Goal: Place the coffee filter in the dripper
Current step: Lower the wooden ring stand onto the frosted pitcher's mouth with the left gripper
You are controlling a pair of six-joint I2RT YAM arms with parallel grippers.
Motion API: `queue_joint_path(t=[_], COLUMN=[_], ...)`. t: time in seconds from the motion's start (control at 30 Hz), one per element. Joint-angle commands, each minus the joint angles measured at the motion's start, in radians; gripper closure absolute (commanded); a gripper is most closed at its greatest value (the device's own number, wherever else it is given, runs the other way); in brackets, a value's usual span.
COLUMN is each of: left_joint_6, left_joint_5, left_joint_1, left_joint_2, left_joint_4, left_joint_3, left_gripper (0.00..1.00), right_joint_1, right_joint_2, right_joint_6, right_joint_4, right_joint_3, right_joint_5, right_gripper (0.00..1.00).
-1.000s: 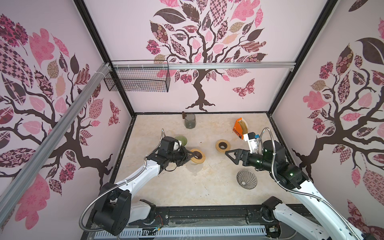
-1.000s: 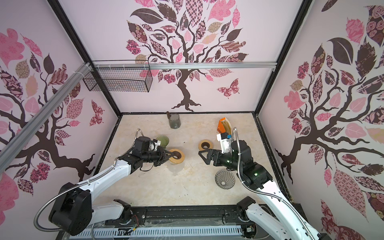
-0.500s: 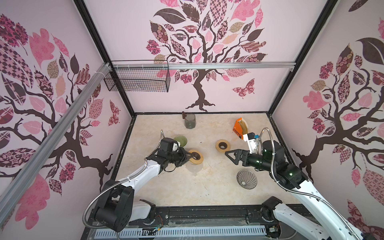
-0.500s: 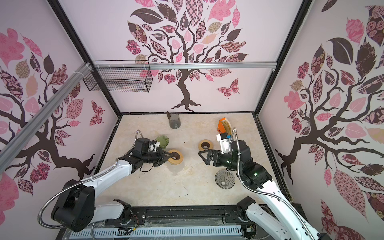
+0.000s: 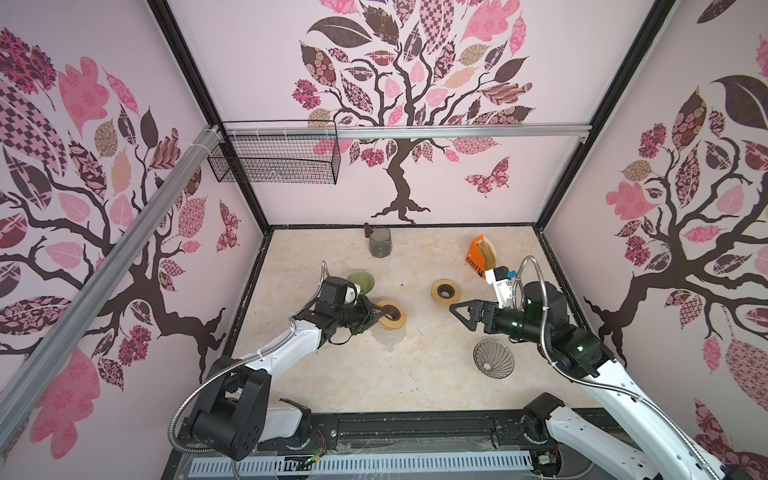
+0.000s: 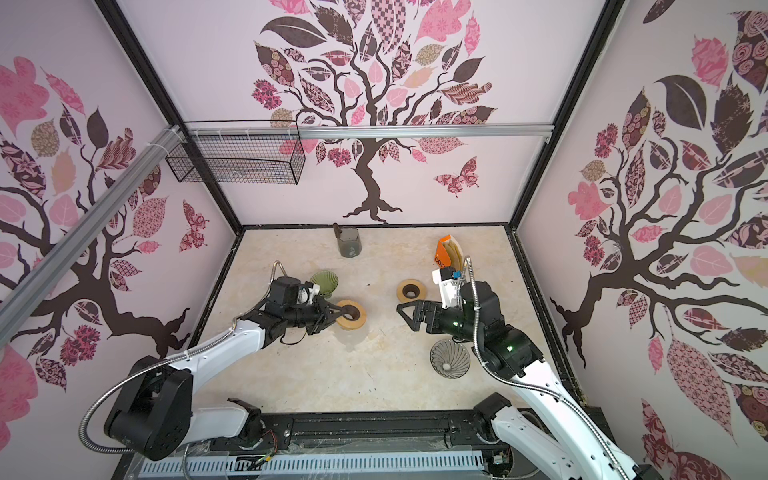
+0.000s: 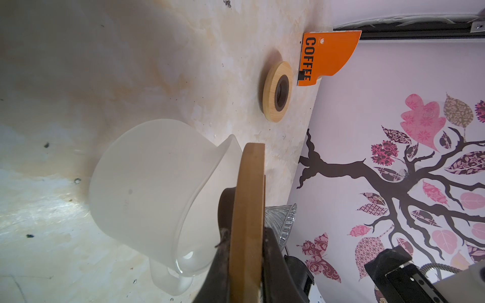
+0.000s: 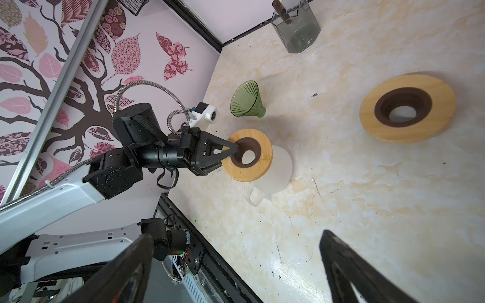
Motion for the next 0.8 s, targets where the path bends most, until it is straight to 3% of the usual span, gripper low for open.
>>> queue_joint_path(t=[0.0, 0.77], left_joint_6=[0.011, 0.019], left_joint_5=[-0.002, -0.003], left_joint_1=[0.007, 0.023], left_joint_2=[0.005, -0.004], left_joint_4=[0.021, 0.008], left_joint_3=[-0.027, -0.052], left_gripper=[0.86, 0.75], right_joint_1=[0.005, 0.005], right_joint_2=[0.004, 0.001], right_joint_6=[-0.013, -0.019], right_joint_4=[0.012, 0.015], right_joint_3=[-0.005, -0.013], right_joint_5=[-0.003, -0.003], right_gripper=[0.00, 0.00])
